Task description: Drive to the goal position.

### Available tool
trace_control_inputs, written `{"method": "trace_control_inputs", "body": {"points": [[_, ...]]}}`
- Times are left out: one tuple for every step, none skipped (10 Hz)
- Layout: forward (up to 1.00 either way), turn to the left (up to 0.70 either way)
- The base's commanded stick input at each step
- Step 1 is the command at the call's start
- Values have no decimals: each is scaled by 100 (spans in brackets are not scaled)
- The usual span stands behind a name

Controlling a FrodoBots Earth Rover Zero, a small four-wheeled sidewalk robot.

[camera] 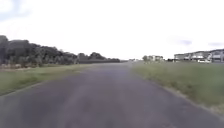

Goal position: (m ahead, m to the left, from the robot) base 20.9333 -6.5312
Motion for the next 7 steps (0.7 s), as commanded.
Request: {"method": "trace_control_inputs", "body": {"points": [[70,2],[70,2],[70,2],[70,2],[70,2],[70,2],[70,2]]}}
